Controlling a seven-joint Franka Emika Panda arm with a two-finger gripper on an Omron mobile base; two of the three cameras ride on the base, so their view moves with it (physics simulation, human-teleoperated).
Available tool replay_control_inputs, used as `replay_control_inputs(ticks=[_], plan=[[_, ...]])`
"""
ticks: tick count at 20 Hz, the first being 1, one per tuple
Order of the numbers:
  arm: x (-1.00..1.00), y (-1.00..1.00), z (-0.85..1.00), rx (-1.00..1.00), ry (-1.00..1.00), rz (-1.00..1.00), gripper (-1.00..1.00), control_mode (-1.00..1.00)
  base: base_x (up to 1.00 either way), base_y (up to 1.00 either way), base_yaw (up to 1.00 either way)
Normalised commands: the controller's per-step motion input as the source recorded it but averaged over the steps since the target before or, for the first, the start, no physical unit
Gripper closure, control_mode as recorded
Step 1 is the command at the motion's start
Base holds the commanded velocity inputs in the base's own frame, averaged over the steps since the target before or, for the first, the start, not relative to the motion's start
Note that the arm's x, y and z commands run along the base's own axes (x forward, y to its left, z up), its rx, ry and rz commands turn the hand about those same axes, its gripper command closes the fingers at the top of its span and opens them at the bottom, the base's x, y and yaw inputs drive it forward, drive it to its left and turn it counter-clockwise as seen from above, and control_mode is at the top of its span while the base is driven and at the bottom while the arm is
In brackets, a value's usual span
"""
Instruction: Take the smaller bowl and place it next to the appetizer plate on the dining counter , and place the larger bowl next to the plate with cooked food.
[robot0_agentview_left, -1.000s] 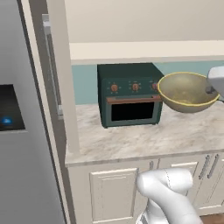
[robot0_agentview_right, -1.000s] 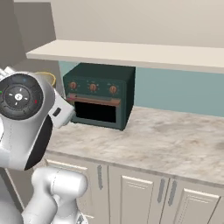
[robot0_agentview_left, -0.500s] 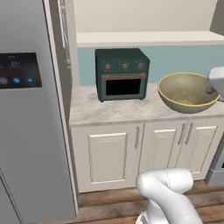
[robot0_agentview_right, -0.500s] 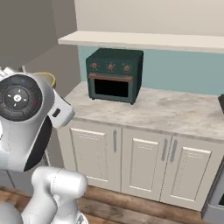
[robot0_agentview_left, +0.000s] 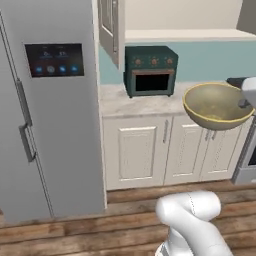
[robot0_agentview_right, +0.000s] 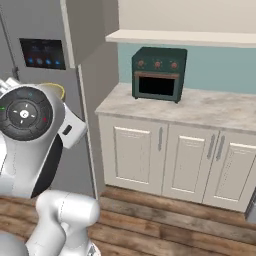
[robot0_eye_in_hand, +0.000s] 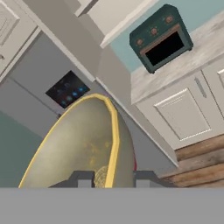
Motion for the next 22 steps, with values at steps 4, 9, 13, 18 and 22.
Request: replay_control_inputs(ticks=[4,9,13,18,22], plan=[[0.00,0.00,0.00,0.00,0.00,0.00,1.00,1.00,-0.28,1.00,0.00],[0.00,0.00,0.00,0.00,0.00,0.00,1.00,1.00,0.02,1.00,0.00],[0.00,0.00,0.00,0.00,0.00,0.00,1.00,1.00,0.06,1.00,0.00],[0.00,0.00,0.00,0.00,0.00,0.00,1.00,1.00,-0.11,1.00,0.00],[0.00,0.00,0.00,0.00,0.00,0.00,1.00,1.00,-0.53,1.00,0.00]])
